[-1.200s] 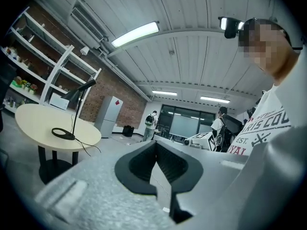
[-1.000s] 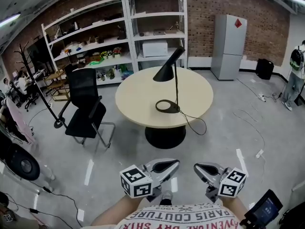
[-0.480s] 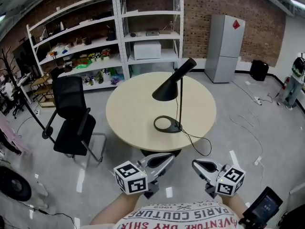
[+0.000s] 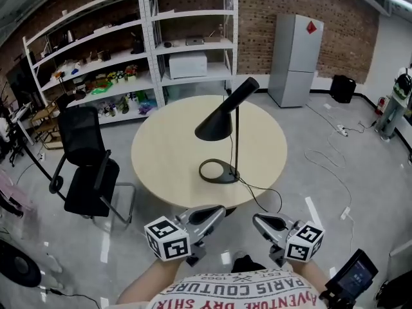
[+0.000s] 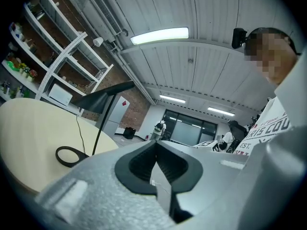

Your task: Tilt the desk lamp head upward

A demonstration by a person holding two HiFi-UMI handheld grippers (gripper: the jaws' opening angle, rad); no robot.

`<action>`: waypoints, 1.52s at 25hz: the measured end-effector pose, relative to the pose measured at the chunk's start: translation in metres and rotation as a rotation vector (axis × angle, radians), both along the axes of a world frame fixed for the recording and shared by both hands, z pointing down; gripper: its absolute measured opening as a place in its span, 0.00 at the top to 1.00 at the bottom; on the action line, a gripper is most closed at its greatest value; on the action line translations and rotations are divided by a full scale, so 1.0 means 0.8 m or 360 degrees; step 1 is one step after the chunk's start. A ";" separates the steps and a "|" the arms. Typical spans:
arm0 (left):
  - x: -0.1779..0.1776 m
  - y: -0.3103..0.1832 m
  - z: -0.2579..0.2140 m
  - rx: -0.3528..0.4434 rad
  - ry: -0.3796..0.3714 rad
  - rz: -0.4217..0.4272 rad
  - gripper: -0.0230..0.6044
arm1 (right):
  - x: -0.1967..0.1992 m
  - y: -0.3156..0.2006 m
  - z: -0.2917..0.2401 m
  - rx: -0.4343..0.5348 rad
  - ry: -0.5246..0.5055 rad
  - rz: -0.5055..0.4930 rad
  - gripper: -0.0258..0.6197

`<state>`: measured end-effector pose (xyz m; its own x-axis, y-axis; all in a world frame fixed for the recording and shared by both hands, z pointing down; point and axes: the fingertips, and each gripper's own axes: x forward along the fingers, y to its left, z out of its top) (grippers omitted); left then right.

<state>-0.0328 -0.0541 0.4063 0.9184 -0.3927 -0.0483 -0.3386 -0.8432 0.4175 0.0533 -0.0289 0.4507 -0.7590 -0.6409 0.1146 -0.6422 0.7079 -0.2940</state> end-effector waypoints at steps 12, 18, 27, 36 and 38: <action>0.012 -0.082 0.014 -0.0039 -0.0021 -0.0083 0.96 | 0.020 -0.098 0.002 0.0026 -0.0037 -0.0044 0.95; 0.006 -0.136 0.024 -0.0127 0.0015 -0.0155 0.96 | 0.013 -0.158 0.013 0.0031 0.0001 -0.0103 0.95; -0.010 -0.202 0.031 -0.0196 0.0031 -0.0268 0.96 | 0.011 -0.246 0.018 0.0088 0.0106 -0.0130 0.95; -0.018 -0.251 0.044 -0.0229 0.0162 -0.0277 0.96 | 0.014 -0.334 0.031 0.0235 0.0332 -0.0033 0.86; -0.018 -0.258 0.047 -0.0250 0.0189 -0.0266 0.95 | 0.012 -0.347 0.037 0.0221 0.0347 -0.0022 0.83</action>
<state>-0.0472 -0.2601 0.4442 0.8315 -0.5499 -0.0784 -0.4088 -0.7014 0.5840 0.0632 -0.3066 0.4802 -0.7350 -0.6515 0.1882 -0.6695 0.7411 -0.0492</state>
